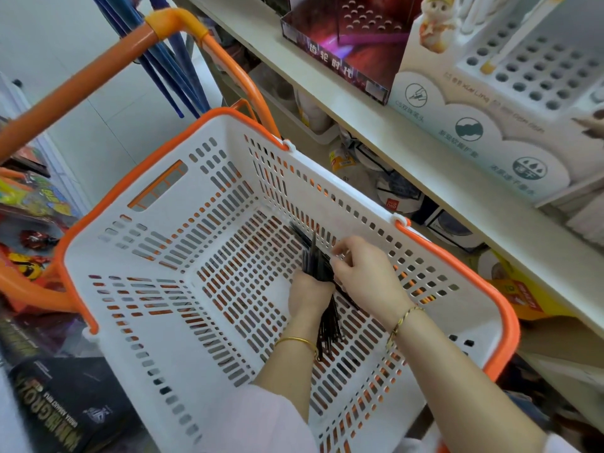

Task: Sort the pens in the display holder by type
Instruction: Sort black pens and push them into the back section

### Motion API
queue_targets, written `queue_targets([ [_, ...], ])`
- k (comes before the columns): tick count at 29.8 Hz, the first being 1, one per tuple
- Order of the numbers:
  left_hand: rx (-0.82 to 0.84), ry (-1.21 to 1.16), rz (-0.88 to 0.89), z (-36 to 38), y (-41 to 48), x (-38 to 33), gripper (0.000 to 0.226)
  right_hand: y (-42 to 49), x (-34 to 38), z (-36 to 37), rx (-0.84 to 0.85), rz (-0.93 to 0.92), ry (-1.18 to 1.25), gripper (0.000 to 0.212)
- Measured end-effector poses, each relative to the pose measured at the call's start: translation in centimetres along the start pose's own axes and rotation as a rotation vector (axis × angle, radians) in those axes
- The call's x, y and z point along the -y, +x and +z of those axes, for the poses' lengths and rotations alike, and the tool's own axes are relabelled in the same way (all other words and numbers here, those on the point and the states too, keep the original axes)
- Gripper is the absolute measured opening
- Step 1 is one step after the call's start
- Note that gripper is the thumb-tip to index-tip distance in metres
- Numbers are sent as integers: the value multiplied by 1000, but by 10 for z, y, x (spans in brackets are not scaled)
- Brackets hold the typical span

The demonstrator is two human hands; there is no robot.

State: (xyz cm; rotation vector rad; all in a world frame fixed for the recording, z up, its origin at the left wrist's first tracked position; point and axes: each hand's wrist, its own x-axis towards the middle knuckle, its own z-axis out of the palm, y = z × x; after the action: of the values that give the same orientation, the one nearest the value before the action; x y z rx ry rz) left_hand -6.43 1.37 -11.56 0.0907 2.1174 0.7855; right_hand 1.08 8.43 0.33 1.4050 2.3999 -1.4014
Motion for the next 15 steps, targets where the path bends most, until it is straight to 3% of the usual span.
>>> queue_targets([
  [3, 25, -203, -103, -5, -6, 5, 40, -1, 0, -4, -12, 8, 35, 18],
  [8, 51, -476, -235, -29, -28, -1, 22, -13, 12, -20, -13, -15, 215, 13],
  [15, 247, -765, -138, -55, -99, -53, 14, -50, 34, -69, -39, -73, 433, 11],
])
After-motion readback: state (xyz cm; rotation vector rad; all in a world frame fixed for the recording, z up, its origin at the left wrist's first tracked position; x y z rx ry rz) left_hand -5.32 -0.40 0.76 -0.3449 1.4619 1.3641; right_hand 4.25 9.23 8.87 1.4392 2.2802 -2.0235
